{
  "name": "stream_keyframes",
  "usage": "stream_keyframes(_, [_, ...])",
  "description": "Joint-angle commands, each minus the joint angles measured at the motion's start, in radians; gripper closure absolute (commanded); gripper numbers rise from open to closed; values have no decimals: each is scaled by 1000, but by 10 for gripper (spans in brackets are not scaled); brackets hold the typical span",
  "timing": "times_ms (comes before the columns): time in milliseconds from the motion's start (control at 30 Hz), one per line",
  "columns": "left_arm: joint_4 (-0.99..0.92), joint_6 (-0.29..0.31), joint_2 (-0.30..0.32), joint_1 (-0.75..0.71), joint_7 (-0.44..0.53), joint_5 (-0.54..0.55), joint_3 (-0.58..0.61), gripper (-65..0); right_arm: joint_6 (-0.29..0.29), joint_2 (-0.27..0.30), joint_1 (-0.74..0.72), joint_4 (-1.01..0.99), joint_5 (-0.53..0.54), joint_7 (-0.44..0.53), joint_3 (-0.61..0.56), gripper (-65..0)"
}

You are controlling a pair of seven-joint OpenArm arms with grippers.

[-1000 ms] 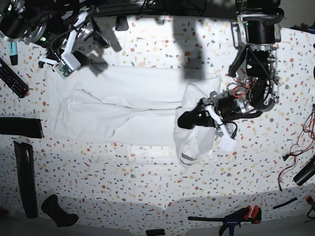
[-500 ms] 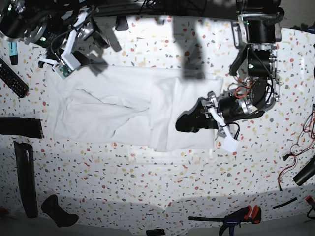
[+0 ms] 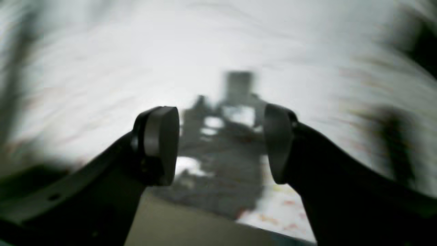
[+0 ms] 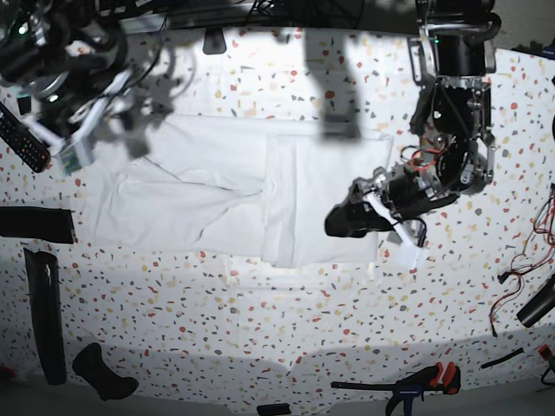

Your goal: Fold the T-shirt properly

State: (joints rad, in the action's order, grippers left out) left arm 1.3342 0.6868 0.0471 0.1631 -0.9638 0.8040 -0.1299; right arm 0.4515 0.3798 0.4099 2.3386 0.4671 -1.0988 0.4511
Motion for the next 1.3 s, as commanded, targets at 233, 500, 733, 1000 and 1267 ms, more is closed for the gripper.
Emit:
stream_keyframes(233, [18,11,0,19,-5,45,0,-241,-11,18,-148,-260,55,35,202,-385])
stream_keyframes(500, [18,11,0,19,-8,42,0,-241,81,19,-367,-626,204,-29,264,-386])
stream_keyframes(733, [18,11,0,19,-8,34,0,-241,185,35,-511,-855,318,-36,261,-386])
stream_keyframes(1000, [18,11,0,19,-8,-18,1,-241,198,161,-588,-1064,349,-36,199,-386])
stream_keyframes(1267, [18,11,0,17,-6,-146,5,-241,247,193,-598,-1223,408,-35,51,-386])
